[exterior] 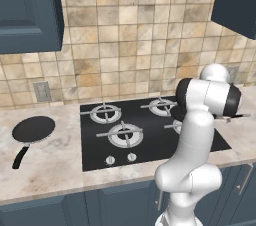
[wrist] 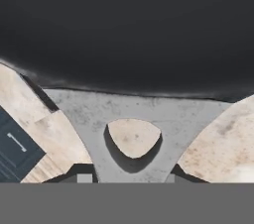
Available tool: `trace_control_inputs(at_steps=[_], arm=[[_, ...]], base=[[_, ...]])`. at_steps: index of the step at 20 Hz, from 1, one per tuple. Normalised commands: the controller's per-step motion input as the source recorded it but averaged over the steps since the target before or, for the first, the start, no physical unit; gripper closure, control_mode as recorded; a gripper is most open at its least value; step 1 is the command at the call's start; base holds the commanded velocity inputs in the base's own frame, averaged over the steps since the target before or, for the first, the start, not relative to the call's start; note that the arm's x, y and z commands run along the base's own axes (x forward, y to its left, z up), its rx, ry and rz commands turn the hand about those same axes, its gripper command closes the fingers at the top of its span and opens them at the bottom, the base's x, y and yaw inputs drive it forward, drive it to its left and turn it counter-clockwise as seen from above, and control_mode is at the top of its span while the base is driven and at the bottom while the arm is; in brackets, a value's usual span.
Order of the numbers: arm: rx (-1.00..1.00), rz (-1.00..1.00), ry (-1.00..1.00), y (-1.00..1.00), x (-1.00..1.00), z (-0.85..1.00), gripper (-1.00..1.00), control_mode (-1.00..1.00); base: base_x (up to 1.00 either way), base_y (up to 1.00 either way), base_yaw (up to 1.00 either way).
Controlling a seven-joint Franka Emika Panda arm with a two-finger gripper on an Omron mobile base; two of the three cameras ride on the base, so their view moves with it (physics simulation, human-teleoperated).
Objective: Place both pans onto different burners. Then place the sweet potato and the steak on different pans.
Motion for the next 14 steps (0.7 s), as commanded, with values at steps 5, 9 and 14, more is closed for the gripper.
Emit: trace_control_inputs(at_steps=[5,9,14], arm=[[-0.04,0.0,-0.05,0.28,0.01,-0.25,1.0,-1.0],[-0.06,0.0,-0.04,0.26,0.0,-0.25,1.0,-1.0],[-0.04,0.0,-0.05,0.15,0.0,-0.26,1.0,-1.0]], base=[[0.0,0.0,0.0],[0.0,0.0,0.0],[0.0,0.0,0.0]])
